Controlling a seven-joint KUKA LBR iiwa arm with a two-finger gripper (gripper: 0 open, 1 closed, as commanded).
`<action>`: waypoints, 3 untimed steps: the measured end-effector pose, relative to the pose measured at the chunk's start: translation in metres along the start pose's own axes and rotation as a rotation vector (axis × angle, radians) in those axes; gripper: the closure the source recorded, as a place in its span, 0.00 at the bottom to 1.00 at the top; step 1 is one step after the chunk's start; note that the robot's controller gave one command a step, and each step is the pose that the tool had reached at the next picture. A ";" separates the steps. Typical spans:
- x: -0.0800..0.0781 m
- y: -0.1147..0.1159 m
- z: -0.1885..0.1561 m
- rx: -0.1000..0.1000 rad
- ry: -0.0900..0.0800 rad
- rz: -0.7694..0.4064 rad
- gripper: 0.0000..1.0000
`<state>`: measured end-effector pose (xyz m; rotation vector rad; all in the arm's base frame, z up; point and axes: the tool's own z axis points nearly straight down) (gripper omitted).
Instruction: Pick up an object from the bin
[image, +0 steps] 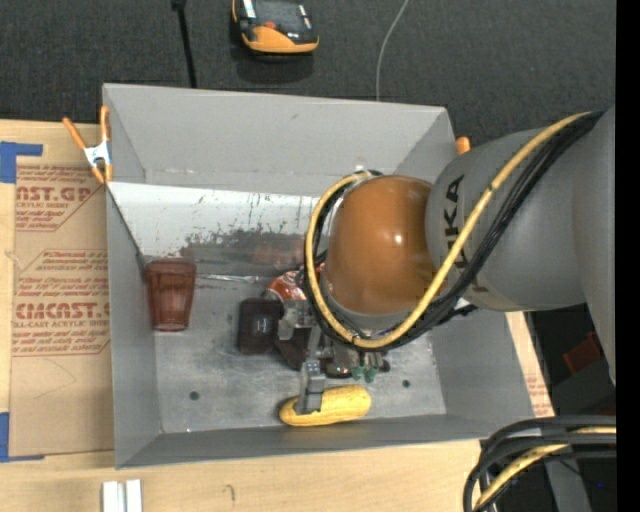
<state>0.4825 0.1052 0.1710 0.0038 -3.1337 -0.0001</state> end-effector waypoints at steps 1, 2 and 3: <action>-0.002 -0.001 -0.004 -0.001 -0.008 0.002 0.00; -0.018 -0.012 0.044 -0.003 -0.016 0.034 0.00; -0.036 -0.058 0.085 -0.001 -0.009 -0.027 1.00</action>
Offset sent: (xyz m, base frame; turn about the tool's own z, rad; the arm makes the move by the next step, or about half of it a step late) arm 0.0296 -0.0268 -0.1010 0.0709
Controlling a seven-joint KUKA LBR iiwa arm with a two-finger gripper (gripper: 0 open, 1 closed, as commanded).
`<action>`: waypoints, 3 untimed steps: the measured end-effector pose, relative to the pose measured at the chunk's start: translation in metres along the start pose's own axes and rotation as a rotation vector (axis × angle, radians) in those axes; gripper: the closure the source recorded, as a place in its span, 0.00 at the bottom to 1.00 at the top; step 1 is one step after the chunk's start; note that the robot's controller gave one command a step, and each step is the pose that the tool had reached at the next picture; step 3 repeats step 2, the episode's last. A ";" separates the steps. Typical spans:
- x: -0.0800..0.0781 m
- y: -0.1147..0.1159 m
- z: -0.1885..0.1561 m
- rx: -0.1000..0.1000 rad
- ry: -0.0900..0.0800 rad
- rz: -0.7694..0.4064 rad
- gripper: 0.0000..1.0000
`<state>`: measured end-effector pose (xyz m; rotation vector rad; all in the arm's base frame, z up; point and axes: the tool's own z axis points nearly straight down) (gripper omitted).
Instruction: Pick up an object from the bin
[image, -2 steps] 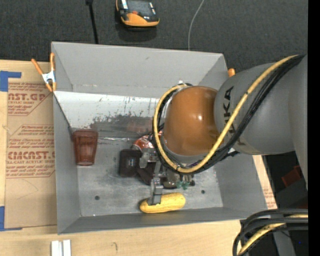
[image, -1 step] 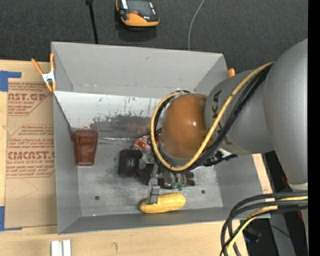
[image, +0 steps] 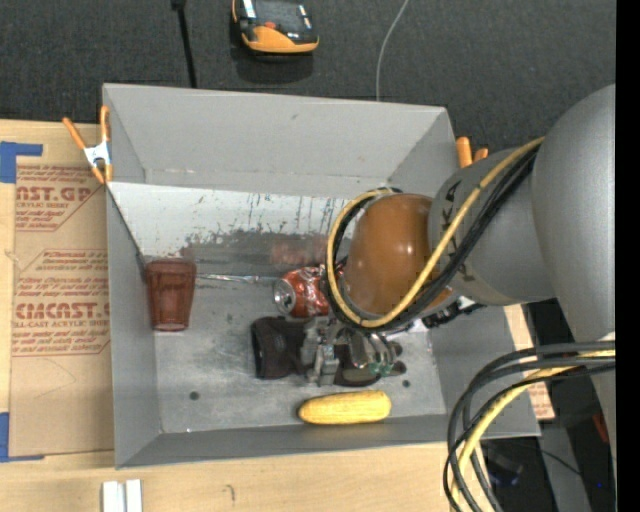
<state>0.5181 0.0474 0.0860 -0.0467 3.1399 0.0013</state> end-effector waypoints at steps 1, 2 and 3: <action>0.000 0.000 0.000 0.000 0.000 0.000 1.00; 0.027 0.004 -0.200 0.001 0.001 0.024 1.00; 0.027 0.004 -0.200 0.001 0.001 0.024 1.00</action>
Offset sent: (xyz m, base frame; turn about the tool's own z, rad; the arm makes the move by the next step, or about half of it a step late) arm -0.0277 0.0033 0.2008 0.0241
